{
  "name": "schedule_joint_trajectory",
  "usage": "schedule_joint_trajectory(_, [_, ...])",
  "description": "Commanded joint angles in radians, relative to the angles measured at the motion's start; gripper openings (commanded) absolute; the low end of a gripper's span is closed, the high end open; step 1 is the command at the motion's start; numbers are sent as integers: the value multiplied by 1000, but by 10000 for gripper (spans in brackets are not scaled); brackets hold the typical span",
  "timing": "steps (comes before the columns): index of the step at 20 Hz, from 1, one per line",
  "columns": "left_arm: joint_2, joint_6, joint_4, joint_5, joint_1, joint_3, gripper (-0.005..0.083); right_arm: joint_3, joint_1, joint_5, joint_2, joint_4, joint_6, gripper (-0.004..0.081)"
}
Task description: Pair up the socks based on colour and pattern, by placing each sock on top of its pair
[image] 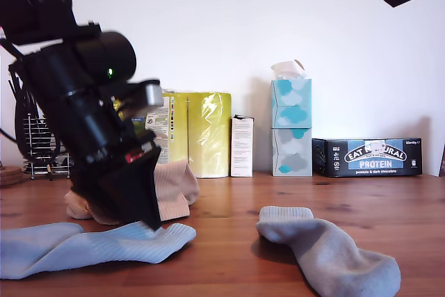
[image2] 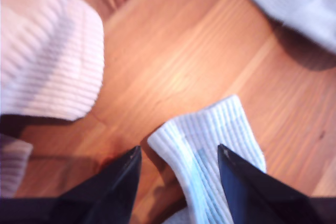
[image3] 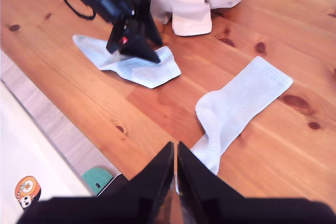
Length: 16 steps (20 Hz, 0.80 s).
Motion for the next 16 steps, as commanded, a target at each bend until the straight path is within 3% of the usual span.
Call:
schedule_joint_trajectory(1, [19, -3, -11, 2, 1, 1, 425, -5, 5, 5, 3, -3, 3, -13])
schedule_joint_trajectory(3, [20, -3, -22, 2, -1, 2, 339, -5, 5, 11, 3, -3, -6, -13])
schedule_joint_trajectory(6, [20, 14, -46, 11, -2, 2, 0, -5, 5, 11, 3, -2, -7, -13])
schedule_joint_trajectory(13, [-26, 31, -116, 100, -6, 78, -20, -5, 5, -20, 27, 30, -14, -12])
schedule_joint_trajectory(16, [-111, 32, -128, 213, -6, 121, -20, -5, 4, -47, 77, 60, -29, 100])
